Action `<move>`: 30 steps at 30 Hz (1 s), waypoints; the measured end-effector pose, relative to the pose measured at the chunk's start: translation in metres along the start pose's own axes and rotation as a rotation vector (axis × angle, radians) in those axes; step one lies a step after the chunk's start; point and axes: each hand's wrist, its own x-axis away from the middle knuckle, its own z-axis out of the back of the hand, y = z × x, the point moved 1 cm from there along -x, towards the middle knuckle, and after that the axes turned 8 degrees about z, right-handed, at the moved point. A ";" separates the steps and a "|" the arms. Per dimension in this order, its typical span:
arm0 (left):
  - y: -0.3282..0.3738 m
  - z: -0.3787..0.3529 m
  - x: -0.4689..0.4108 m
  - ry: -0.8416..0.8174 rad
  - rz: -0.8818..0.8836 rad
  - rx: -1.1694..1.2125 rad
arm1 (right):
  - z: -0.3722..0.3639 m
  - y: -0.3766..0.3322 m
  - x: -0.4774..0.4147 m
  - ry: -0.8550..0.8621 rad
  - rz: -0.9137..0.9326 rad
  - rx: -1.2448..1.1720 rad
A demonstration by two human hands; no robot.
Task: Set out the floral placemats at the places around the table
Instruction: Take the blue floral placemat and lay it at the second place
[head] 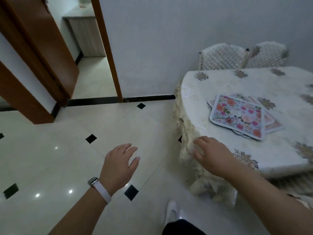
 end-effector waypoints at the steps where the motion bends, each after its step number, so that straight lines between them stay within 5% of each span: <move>1: 0.001 -0.005 -0.012 -0.019 -0.017 -0.001 | -0.003 0.005 -0.006 -0.001 -0.021 0.000; 18: 0.037 -0.044 -0.269 -0.144 -0.148 -0.102 | -0.010 0.123 -0.213 -0.006 -0.116 -0.096; 30: 0.127 -0.102 -0.441 -0.219 -0.471 0.024 | 0.004 0.217 -0.254 0.039 -0.462 -0.148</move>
